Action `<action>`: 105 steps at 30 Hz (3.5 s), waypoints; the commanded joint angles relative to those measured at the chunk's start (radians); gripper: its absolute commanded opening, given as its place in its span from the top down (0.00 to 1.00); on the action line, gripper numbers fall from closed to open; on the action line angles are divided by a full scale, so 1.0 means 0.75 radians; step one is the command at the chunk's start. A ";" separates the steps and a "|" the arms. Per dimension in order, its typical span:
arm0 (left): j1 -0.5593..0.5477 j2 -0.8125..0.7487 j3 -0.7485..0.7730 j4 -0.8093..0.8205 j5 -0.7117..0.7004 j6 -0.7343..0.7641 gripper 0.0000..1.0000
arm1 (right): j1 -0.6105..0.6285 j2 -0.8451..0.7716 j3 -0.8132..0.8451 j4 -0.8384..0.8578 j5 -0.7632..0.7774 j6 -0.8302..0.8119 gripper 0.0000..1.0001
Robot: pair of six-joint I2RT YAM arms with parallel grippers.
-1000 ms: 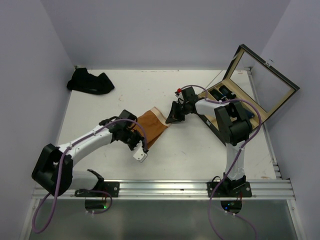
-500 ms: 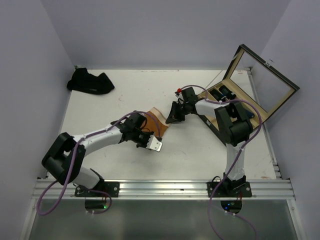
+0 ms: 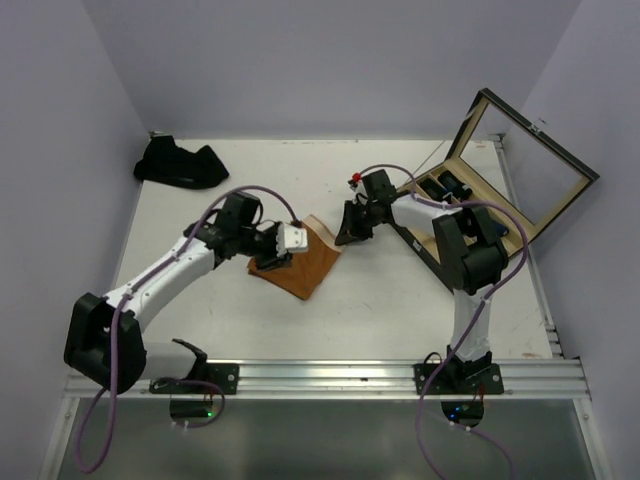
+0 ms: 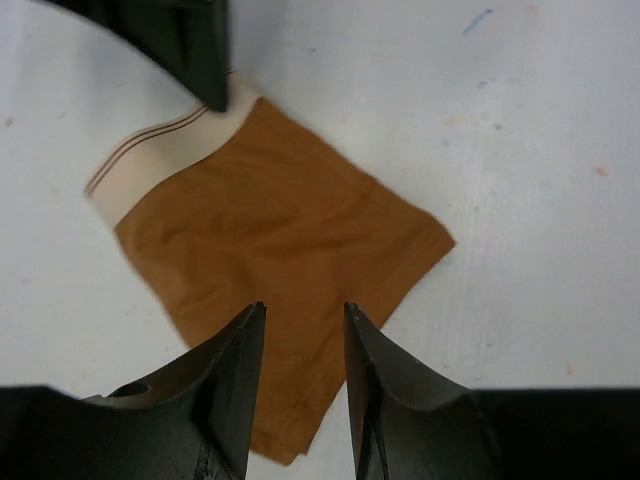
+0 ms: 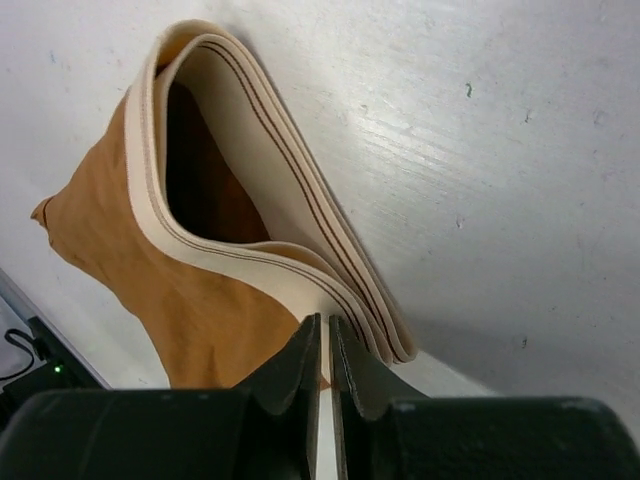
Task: Roll the underwear
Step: Fold the underwear
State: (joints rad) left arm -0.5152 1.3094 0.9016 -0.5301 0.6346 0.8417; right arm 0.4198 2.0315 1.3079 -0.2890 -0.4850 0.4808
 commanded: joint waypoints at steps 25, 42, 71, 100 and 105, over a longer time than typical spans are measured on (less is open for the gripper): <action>0.503 0.665 0.117 0.122 0.170 -0.726 0.84 | 0.060 0.345 0.297 0.455 -0.286 0.175 0.87; 0.552 0.359 0.471 -0.177 0.277 -0.349 0.60 | 0.084 -0.189 0.129 0.390 -0.231 0.057 0.76; 0.566 0.346 -0.190 0.803 0.297 -1.517 0.41 | 0.044 0.359 0.629 -0.276 -0.511 -0.490 0.15; 0.730 0.567 0.187 0.285 0.684 -0.999 0.48 | 0.048 -0.085 0.001 0.528 -0.533 0.240 0.35; 0.617 0.622 0.123 0.653 0.604 -1.253 0.53 | 0.052 -0.058 -0.110 0.659 -0.595 0.363 0.54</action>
State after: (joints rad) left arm -0.0063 1.7573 1.0214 -0.2394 1.0962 0.0456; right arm 0.4469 2.0068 1.2636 0.1612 -0.9035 0.7036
